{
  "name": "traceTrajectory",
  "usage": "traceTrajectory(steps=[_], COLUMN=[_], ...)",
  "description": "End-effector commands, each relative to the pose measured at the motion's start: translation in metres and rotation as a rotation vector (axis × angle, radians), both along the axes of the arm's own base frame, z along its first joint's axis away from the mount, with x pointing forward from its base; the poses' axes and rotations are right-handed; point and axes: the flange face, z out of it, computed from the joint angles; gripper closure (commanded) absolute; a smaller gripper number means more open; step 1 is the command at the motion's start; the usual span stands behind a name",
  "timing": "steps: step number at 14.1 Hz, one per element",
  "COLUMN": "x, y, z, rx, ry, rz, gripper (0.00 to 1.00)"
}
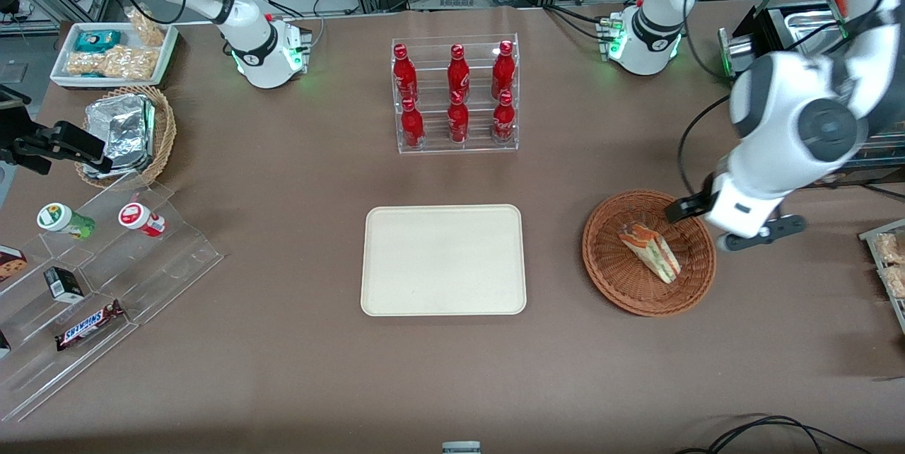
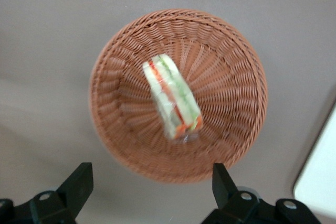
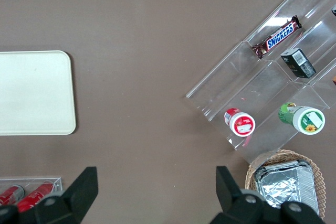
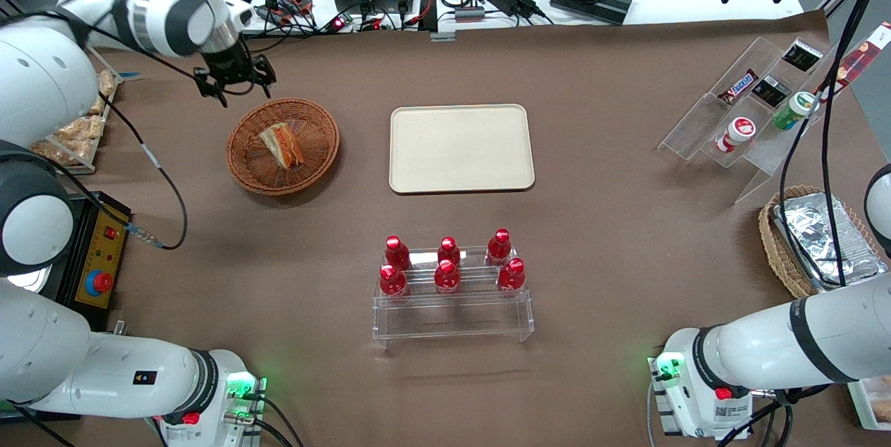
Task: Place sandwich from basket to tray
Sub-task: 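Move the left gripper over the wrapped sandwich in the wicker basket, then lower the left gripper and close it on the wrapped sandwich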
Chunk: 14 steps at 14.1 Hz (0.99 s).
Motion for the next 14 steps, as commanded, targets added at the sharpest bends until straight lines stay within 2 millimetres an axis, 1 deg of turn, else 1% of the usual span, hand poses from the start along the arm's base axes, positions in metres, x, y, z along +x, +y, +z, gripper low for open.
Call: traceTrajectory(steps=[1,3,5,7,10,12,13,14], x=[-0.018,-0.016,-0.009,-0.002,0.001,0.01,0.014,0.016], y=[0.004,0.003,0.001,0.0,-0.001,-0.002,-0.002,-0.003], z=[-0.032,-0.058,-0.073,-0.081,-0.111,-0.122,-0.13,-0.133], rx=[-0.003,-0.021,-0.031,-0.041,-0.031,-0.06,-0.074,-0.086], ry=[-0.084,-0.121,-0.129,-0.12,-0.079,-0.064,-0.048,-0.039], rz=[0.169,0.356,0.475,0.503,0.511,0.561,0.588,0.602], gripper=[0.0,0.0,0.0,0.0,0.0,0.0,0.05,0.22])
